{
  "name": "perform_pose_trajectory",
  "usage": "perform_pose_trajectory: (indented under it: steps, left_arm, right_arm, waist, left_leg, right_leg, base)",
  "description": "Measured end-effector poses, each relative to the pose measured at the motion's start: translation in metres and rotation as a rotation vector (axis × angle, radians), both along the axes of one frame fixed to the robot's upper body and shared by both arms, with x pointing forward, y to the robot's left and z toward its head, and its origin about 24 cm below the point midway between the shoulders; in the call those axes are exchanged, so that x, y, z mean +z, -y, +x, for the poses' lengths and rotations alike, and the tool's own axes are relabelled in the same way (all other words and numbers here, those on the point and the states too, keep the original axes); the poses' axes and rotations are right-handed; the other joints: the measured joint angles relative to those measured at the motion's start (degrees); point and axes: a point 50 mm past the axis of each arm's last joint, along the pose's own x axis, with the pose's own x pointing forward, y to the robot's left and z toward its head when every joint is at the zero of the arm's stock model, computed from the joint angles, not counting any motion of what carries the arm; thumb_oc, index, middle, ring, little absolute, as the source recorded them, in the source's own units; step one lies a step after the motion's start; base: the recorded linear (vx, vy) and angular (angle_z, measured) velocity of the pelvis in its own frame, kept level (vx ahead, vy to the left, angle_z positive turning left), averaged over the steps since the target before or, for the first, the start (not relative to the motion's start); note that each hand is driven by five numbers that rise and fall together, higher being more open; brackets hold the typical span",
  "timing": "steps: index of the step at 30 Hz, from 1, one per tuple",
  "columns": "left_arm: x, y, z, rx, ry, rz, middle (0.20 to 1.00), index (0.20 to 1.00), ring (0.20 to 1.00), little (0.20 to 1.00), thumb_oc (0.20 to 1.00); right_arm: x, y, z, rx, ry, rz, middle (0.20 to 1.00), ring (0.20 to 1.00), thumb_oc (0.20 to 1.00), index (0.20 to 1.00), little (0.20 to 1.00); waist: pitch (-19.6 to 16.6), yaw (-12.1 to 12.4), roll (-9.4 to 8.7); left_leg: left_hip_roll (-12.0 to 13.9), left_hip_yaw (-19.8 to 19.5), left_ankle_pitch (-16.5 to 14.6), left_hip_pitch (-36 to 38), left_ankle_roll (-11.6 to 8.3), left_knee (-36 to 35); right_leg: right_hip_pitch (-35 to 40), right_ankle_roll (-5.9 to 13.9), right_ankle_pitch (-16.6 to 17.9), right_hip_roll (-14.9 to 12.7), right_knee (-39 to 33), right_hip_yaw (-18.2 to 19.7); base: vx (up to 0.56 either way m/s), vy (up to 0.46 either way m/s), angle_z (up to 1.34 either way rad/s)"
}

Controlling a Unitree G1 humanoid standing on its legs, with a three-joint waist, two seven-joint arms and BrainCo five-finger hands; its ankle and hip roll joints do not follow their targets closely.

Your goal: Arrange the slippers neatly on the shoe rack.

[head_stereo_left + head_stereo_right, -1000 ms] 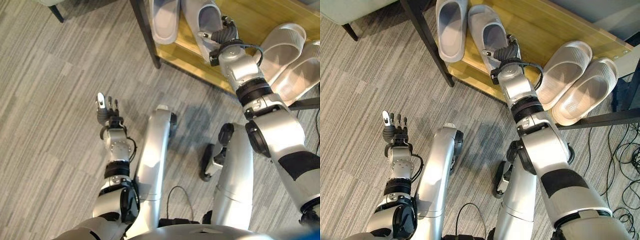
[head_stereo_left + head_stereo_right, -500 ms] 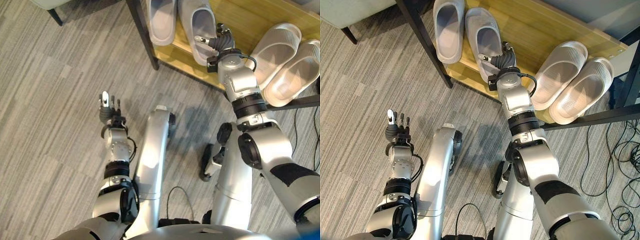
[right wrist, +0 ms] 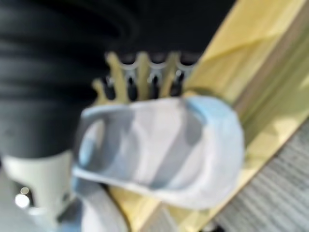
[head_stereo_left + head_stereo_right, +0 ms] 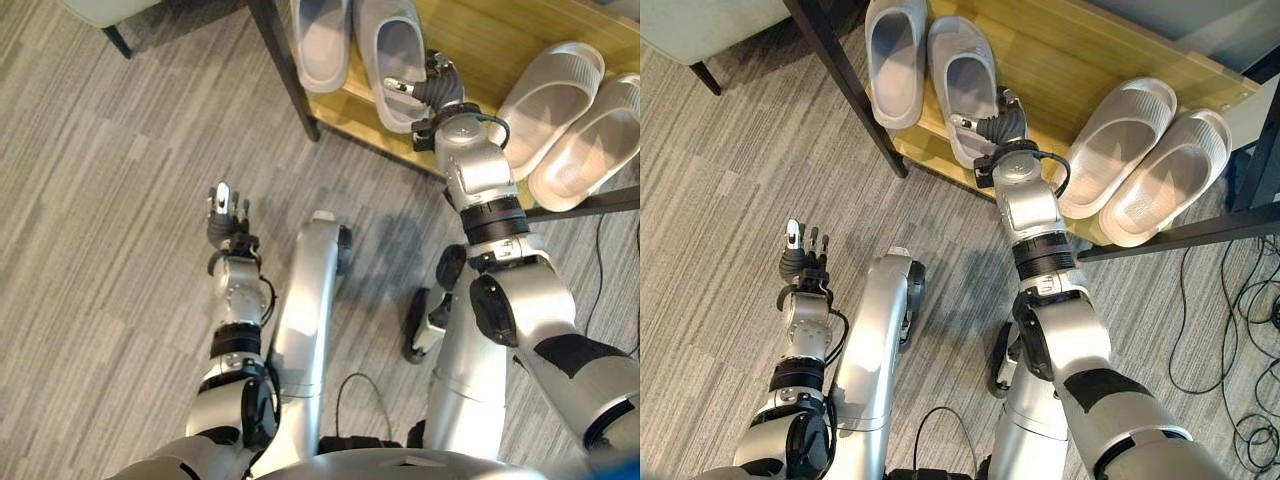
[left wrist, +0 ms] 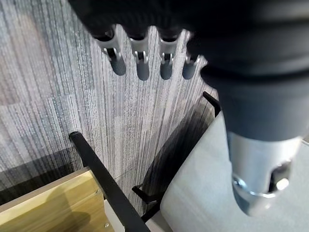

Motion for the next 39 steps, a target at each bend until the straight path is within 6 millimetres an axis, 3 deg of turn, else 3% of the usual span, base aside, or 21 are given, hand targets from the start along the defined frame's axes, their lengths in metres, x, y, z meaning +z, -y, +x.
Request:
perform_pose_trajectory:
  steps: [14,28,39]
  left_arm:
    - [-0.010,0.015,-0.001,-0.045,-0.038,-0.003,1.000,1.000,1.000,1.000,1.000]
    - [-0.010,0.018,0.000,-0.063,-0.045,0.022,1.000,1.000,1.000,1.000,1.000]
    - [-0.014,0.021,0.000,-0.076,-0.069,0.036,1.000,1.000,1.000,1.000,1.000]
  right_arm:
    - [-0.004,-0.002,-0.002,0.014,-0.003,-0.005,1.000,1.000,1.000,1.000,1.000]
    - [-0.010,-0.018,-0.006,0.060,-0.019,0.048,1.000,1.000,1.000,1.000,1.000]
    - [-0.012,-0.018,-0.005,0.047,-0.014,0.067,1.000,1.000,1.000,1.000,1.000]
  waist:
    - [-0.23,0.61,1.94]
    - [-0.23,0.81,1.98]
    - [-0.26,0.96,2.24]
  left_leg:
    - [0.01,-0.04,0.00,0.17,0.00,0.04]
    - [0.01,-0.16,0.00,0.17,-0.01,0.42]
    - [-0.06,-0.17,0.01,0.17,0.00,0.58]
  right_leg:
    - [0.08,-0.28,-0.13,-0.02,0.35,-0.03]
    - [0.12,-0.44,-0.20,-0.04,0.91,-0.10]
    - [0.16,-0.46,-0.22,-0.08,1.15,-0.10]
  base:
    - [0.00,0.000,0.00]
    - [0.00,0.000,0.00]
    - [0.00,0.000,0.00]
